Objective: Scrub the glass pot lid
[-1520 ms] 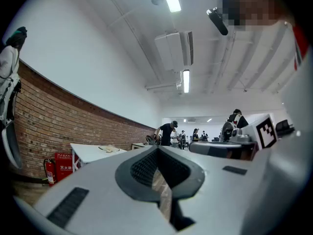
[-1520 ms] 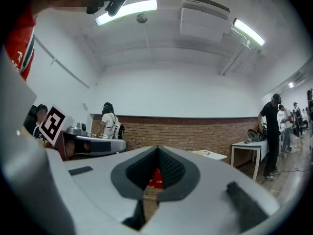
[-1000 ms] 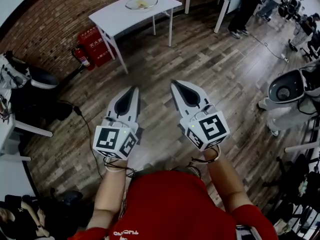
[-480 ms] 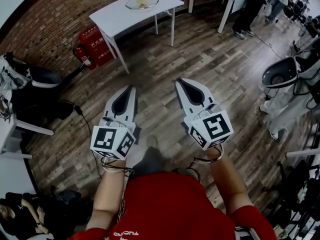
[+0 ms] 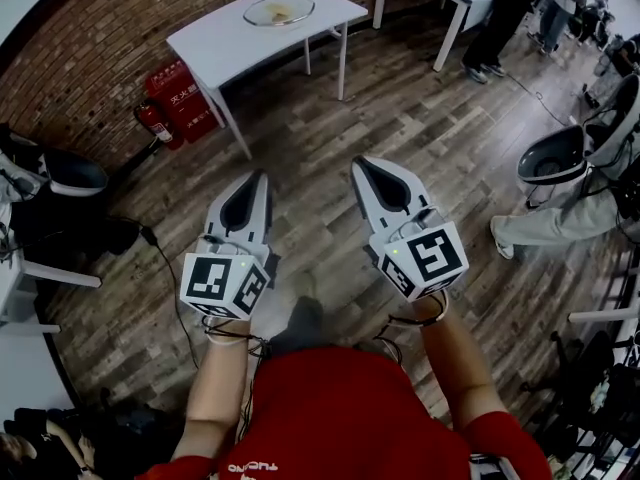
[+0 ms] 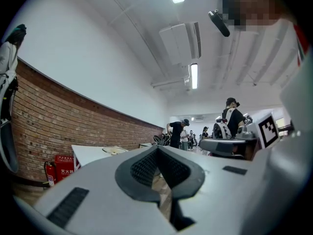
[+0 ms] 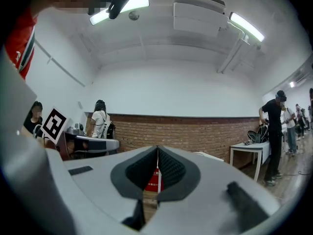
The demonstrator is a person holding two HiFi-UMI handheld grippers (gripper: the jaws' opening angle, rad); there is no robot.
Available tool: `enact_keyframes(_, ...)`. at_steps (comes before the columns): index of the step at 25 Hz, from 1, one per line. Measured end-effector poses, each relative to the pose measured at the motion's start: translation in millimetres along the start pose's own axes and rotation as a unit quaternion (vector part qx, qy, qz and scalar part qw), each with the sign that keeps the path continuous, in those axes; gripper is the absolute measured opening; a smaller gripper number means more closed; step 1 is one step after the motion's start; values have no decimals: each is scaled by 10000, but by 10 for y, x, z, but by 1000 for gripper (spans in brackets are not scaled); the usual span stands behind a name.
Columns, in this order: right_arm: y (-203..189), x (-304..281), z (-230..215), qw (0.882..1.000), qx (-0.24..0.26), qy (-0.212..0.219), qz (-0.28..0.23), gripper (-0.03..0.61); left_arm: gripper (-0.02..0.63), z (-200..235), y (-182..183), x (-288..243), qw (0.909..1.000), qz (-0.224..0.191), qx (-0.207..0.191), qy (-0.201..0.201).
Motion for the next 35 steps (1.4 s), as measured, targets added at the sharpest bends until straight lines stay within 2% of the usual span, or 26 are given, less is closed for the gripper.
enact_keyframes(8,10,-1036,-420,9998,72,-85,-140,29,17,817,141,-804,9999,-65,-135,-6)
enact_keyframes(16,-1,-1918,-700,9997,131,-196,-64,29,17,1572,253,-1427,9998,-164,-95,-74)
enact_keyframes(26,-49,-2482,-1071,9993,127,-340,28,29,17,2009,232,-2044,9997,-89,62,-213)
enact_keyframes(35,-210,-3154,-1650,9998,163,-80,-62,29,17,2304,119,-2735,9999,-97,-3,71)
Point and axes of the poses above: the fingertips, and each gripper's own axes: x backward along the fingers, z to its left, y out of its top, the point moved 9 cm from there along x, backward along the fingers, and after that the axes turned 1 degree about z, right-handed, at the moved point
